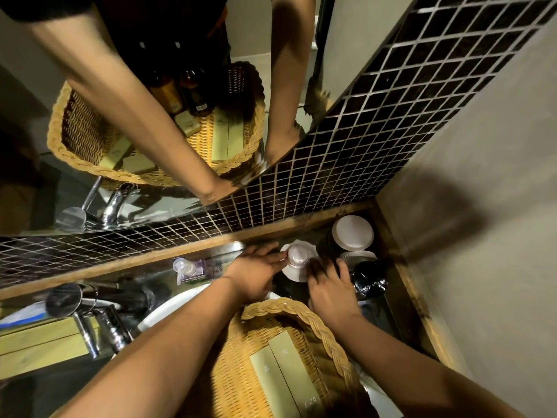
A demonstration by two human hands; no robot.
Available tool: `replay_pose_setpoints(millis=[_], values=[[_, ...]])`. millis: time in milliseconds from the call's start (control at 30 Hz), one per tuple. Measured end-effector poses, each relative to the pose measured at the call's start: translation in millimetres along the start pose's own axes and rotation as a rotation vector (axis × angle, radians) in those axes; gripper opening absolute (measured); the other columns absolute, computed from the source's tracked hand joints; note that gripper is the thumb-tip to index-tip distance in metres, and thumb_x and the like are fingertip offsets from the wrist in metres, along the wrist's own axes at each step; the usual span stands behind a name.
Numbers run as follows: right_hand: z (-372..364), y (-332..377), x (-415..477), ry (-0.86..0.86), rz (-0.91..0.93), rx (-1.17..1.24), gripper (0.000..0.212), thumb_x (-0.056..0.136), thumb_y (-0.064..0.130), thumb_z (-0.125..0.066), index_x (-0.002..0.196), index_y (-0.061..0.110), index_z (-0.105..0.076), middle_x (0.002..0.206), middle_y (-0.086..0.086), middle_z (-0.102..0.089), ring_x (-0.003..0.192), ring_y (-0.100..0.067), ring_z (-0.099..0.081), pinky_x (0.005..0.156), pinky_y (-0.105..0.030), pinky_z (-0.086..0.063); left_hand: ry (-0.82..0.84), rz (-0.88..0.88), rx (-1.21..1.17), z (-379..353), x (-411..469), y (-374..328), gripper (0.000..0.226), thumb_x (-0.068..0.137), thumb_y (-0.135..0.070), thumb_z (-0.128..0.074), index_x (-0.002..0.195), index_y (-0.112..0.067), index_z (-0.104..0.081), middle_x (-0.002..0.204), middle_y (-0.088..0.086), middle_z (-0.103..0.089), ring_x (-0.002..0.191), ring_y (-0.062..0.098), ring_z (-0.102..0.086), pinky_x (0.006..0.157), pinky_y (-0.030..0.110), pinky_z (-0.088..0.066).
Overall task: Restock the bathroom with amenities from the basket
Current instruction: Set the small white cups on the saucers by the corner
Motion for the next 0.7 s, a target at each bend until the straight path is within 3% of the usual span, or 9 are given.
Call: replay_pose_setpoints(millis=[233, 467, 700], values=[[5, -3, 1, -0.038, -0.040, 0.047, 0.050, 0.079, 0.038, -0.052, 0.124, 0.018, -0.059, 0.138, -0.014, -0.053, 0.138, -0.037, -0.028, 0.115, -0.055, -0.006, 0.000, -0.010, 0.002, 0, 2, -3, 0.059, 0.092, -0.031, -0.050, 0.150, -0.030, -0.034, 0.162, -0.007, -0.019, 0.149, 0.022, -0.003, 0.118, 0.046, -0.004], [1, -3, 7, -0.062, -0.040, 0.193, 0.054, 0.078, 0.035, -0.054, 0.131, 0.025, -0.054, 0.135, -0.003, -0.055, 0.135, -0.029, -0.032, 0.114, -0.052, -0.010, 0.018, 0.000, -0.041, 0, 3, -3, 0.059, 0.092, -0.030, -0.047, 0.150, -0.033, -0.034, 0.162, -0.011, -0.017, 0.149, 0.021, 0.001, 0.119, 0.048, -0.003], [-1, -5, -3, -0.051, -0.023, 0.174, 0.059, 0.080, 0.035, -0.053, 0.137, 0.020, -0.051, 0.144, -0.005, -0.048, 0.138, -0.030, -0.028, 0.116, -0.051, -0.009, 0.032, -0.016, 0.001, 2, 2, -4, 0.059, 0.092, -0.028, -0.048, 0.149, -0.035, -0.035, 0.160, -0.014, -0.023, 0.150, 0.020, -0.002, 0.118, 0.050, -0.007]])
Point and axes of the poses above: each hand's wrist, its own x-axis towards the middle knuckle, its own z-axis out of the back of the hand, y = z × x, the point moved 5 cm from there along x, towards the middle knuckle
